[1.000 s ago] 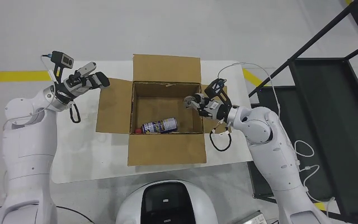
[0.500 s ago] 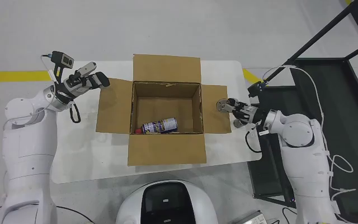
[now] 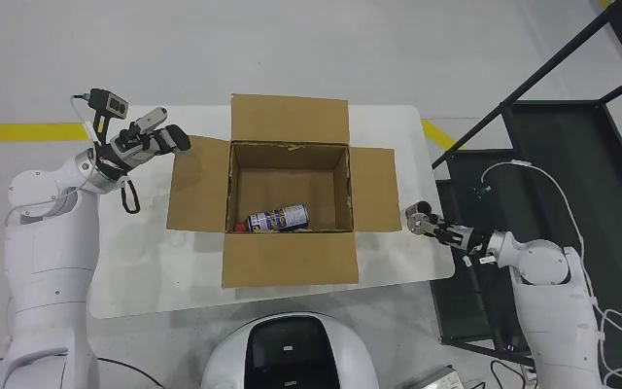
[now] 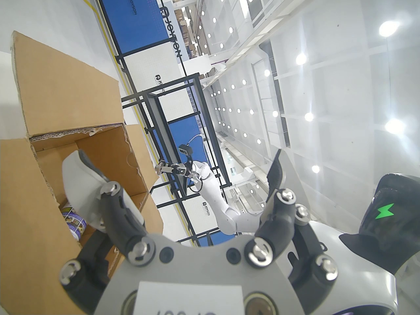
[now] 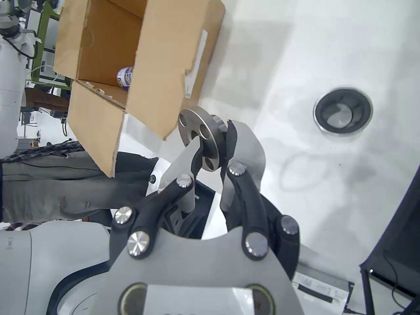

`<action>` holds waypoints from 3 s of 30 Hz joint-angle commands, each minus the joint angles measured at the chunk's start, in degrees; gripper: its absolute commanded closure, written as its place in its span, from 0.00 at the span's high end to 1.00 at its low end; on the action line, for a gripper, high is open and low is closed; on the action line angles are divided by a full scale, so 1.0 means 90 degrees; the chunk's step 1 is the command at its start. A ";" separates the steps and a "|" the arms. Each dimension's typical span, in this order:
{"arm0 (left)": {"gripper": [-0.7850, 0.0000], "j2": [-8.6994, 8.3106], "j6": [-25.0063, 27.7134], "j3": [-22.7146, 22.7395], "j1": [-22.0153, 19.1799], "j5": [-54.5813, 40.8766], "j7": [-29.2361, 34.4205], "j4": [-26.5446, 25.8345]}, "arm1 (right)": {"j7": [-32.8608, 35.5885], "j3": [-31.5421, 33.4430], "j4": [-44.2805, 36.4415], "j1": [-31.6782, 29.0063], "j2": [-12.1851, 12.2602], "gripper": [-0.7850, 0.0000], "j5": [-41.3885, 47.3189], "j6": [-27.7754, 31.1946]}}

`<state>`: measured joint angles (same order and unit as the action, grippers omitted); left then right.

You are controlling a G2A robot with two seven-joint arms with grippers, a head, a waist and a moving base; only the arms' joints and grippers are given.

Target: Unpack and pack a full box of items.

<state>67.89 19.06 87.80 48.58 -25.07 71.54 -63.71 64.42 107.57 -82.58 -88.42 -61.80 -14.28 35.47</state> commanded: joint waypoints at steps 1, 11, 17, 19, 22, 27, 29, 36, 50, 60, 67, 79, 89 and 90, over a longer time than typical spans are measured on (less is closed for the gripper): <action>1.00 0.0000 0.0000 0.0000 0.0000 0.0000 0.0000 0.0000 | 0.0082 -0.0040 0.0207 -0.0007 0.0031 0.00 -0.0292 -0.0167; 1.00 0.0000 0.0000 0.0000 0.0000 0.0000 0.0000 0.0000 | -0.0275 -0.0596 0.1371 0.0584 0.0094 0.00 -0.1073 -0.0838; 1.00 0.0000 0.0000 0.0000 0.0000 0.0000 0.0000 0.0000 | -0.0626 -0.1070 0.1895 0.1079 0.0072 0.00 -0.1346 -0.1211; 1.00 0.0000 0.0000 0.0000 0.0000 0.0000 0.0000 0.0000 | -0.0749 -0.1245 0.2078 0.1253 0.0055 0.00 -0.1405 -0.1302; 1.00 0.0000 0.0000 0.0000 0.0000 0.0000 0.0000 0.0000 | -0.0827 -0.1451 0.2320 0.1466 0.0043 0.00 -0.1467 -0.1343; 1.00 0.0000 0.0000 0.0000 0.0000 0.0000 0.0000 0.0000 | -0.0956 -0.1660 0.2666 0.1735 0.0044 0.00 -0.1566 -0.1400; 1.00 0.0000 0.0000 0.0000 0.0000 0.0000 0.0000 0.0000 | -0.1018 -0.1728 0.2806 0.1827 0.0046 0.00 -0.1603 -0.1409; 1.00 0.0000 0.0000 0.0000 0.0000 0.0000 0.0000 0.0000 | -0.1080 -0.1913 0.3170 0.2057 0.0066 0.47 -0.1671 -0.1339; 1.00 0.0000 0.0000 0.0000 0.0000 0.0000 0.0000 0.0000 | -0.0773 -0.1131 0.2798 0.1879 0.0386 1.00 -0.1275 -0.0767; 1.00 0.0000 0.0000 0.0000 0.0000 0.0000 0.0000 0.0000 | -0.0019 -0.0273 0.0818 0.1182 0.0641 1.00 0.0013 0.0049; 1.00 0.0000 0.0000 0.0000 0.0000 0.0000 0.0000 0.0000 | 0.0117 -0.0823 -0.0611 0.1131 0.0718 1.00 0.0421 0.0371; 1.00 0.0000 0.0000 0.0000 0.0000 0.0000 0.0000 0.0000 | -0.0261 -0.1781 -0.1194 0.1388 0.0833 1.00 0.0095 0.0750; 1.00 0.0000 0.0000 0.0000 0.0000 0.0000 0.0000 0.0000 | -0.0291 -0.1768 -0.1174 0.1381 0.0834 1.00 0.0058 0.0720; 1.00 0.0000 0.0000 0.0000 0.0000 0.0000 0.0000 0.0000 | -0.0403 -0.1722 -0.1128 0.1366 0.0841 1.00 -0.0096 0.0625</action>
<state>67.89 19.06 87.80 48.58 -25.07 71.54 -63.71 61.65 91.76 -93.06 -76.02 -54.28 -13.86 41.83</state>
